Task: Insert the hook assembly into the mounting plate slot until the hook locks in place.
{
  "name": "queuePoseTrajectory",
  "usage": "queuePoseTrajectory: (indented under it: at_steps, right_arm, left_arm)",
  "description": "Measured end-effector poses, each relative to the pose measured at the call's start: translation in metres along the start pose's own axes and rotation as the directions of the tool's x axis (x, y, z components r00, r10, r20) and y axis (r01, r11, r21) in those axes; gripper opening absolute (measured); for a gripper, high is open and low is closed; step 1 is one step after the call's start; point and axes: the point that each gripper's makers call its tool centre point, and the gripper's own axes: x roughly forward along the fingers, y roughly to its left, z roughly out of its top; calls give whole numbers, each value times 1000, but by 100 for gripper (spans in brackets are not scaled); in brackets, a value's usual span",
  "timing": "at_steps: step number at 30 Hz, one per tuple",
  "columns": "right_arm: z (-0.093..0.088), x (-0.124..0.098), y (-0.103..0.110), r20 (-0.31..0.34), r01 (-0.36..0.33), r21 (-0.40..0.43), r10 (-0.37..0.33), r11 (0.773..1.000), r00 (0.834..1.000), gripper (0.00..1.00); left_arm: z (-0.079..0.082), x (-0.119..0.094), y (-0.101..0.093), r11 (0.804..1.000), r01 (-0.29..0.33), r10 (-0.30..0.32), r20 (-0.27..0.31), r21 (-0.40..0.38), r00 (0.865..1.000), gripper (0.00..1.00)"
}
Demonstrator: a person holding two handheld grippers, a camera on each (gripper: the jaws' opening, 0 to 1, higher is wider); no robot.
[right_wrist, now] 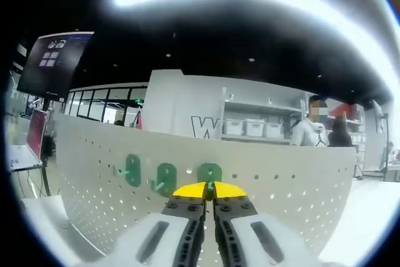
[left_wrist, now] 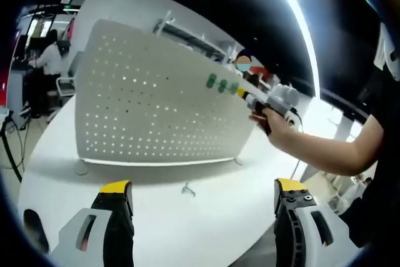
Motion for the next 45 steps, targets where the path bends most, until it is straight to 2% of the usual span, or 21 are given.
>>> queuePoseTrajectory:
  at_steps: [20, 25, 28, 31, 32, 35, 38, 39, 45]
  right_arm:
    - [-9, 4, 1, -23, 6, 34, -5, 999, 1000, 0]
    - [-10, 6, 0, -28, -3, 20, 3, 1000, 1000, 0]
    - [-10, 6, 1, -33, -2, -41, 0, 999, 999, 1]
    - [-13, 6, -1, -46, 5, -8, -5, 1000, 999, 5]
    - [-11, 7, -1, -40, 6, 18, -5, 1000, 999, 8]
    - [-4, 4, -1, -30, 6, 2, -5, 1000, 1000, 10]
    - [31, -7, -8, 91, 37, -31, -34, 999, 995, 10]
    - [37, -9, -9, 105, 42, -42, -37, 998, 994, 10]
    - [61, -22, -10, 135, 10, -37, -5, 999, 991, 11]
  left_arm:
    - [-3, -2, 4, 1000, -18, 18, -5, -15, 1000, 94]
    - [-4, 0, 2, 1000, -11, 11, -6, -14, 1000, 94]
    - [-6, 0, 0, 1000, -3, 3, -9, -25, 1000, 94]
    - [-8, 0, 0, 1000, -5, 4, -17, -22, 1000, 94]
    - [-8, -1, 1, 1000, -6, 5, -17, -20, 1000, 94]
    - [-7, -2, 1, 1000, -7, 7, -14, -20, 1000, 94]
    - [-5, -4, 0, 1000, -5, 4, -9, -20, 1000, 94]
    - [-3, -4, -1, 1000, -1, 1, -4, -20, 1000, 94]
    - [-1, -4, -3, 1000, 2, -2, 3, -8, 1000, 94]
